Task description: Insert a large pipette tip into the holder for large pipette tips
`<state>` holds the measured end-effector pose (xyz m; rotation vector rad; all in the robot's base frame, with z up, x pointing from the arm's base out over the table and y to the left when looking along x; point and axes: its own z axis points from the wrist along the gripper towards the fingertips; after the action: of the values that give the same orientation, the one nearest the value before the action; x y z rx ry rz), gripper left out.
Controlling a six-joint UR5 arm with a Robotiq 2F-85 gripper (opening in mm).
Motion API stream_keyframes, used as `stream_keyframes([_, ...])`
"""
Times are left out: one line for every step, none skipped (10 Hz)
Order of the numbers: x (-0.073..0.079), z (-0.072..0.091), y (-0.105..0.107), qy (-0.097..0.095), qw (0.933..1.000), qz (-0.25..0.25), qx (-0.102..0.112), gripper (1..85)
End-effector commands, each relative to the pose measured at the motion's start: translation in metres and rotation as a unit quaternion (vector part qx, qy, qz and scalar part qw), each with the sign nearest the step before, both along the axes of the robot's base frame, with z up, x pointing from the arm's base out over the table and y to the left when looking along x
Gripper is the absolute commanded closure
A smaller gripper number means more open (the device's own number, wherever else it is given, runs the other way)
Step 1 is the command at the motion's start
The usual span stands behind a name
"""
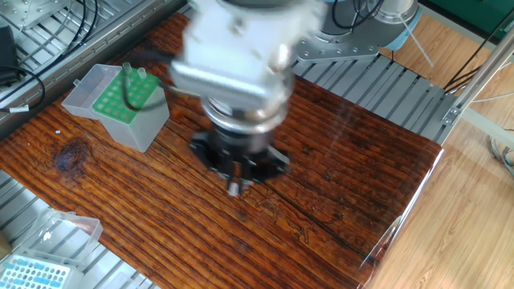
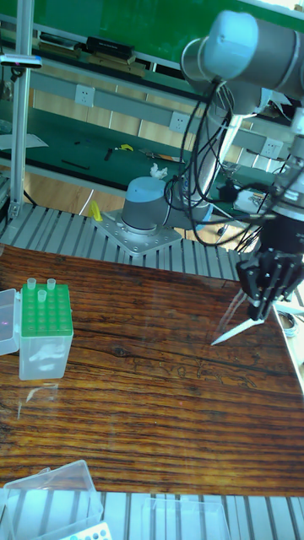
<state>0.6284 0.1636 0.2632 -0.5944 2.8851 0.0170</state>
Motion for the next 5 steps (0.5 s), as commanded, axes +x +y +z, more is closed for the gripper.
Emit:
stream_keyframes([0.016, 0.017, -0.034, -0.038, 0.9988, 0.030, 0.005, 84.7])
stream_keyframes([0.018, 0.020, -0.042, -0.042, 0.9982, 0.042, 0.003, 84.7])
stream_keyframes([0.017, 0.022, -0.049, -0.045, 0.9978, 0.048, 0.004, 84.7])
stream_keyframes([0.018, 0.021, -0.051, -0.057, 0.9968, 0.055, 0.010, 84.7])
stream_keyframes([0.016, 0.015, -0.057, -0.058, 0.9965, 0.061, 0.004, 84.7])
